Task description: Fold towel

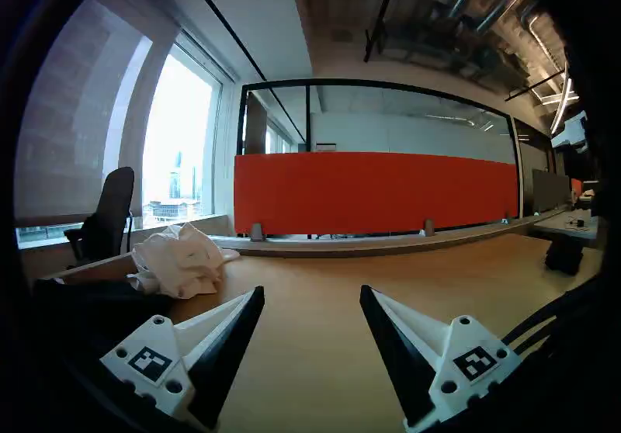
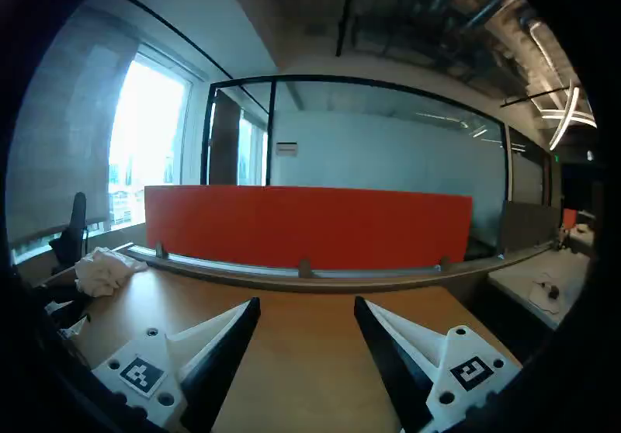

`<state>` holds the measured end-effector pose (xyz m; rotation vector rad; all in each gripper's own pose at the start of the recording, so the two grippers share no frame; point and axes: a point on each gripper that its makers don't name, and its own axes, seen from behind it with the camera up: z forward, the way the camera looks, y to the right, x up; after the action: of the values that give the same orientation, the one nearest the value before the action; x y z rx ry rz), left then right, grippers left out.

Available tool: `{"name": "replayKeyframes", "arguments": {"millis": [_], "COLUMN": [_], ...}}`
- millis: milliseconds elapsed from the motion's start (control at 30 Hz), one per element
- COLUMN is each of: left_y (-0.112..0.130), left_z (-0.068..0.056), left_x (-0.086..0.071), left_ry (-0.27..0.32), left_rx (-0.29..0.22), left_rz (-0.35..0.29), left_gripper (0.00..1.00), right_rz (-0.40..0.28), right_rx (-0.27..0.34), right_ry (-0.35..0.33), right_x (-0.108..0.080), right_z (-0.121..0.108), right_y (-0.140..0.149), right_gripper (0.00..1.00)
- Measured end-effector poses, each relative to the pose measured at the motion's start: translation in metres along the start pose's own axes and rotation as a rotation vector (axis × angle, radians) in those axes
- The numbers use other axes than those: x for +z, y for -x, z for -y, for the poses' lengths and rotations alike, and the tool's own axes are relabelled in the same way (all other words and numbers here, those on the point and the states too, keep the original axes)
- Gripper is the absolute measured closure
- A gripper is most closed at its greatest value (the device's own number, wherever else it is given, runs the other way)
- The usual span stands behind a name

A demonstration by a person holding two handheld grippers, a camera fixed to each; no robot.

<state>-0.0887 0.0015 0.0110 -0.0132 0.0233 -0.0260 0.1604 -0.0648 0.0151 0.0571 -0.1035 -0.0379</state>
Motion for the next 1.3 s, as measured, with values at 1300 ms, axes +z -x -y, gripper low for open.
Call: {"name": "replayKeyframes", "arguments": {"millis": [1300], "left_y": [0.010], "left_z": [-0.001], "left_x": [0.004], "left_ry": [0.001], "left_rx": [0.001], "left_rz": [0.010], "left_gripper": [0.09], "right_rz": [-0.106], "right_rx": [0.001], "right_ry": [0.077], "right_x": [-0.006], "right_z": [-0.069], "right_y": [-0.018], "right_gripper": [0.07]}}
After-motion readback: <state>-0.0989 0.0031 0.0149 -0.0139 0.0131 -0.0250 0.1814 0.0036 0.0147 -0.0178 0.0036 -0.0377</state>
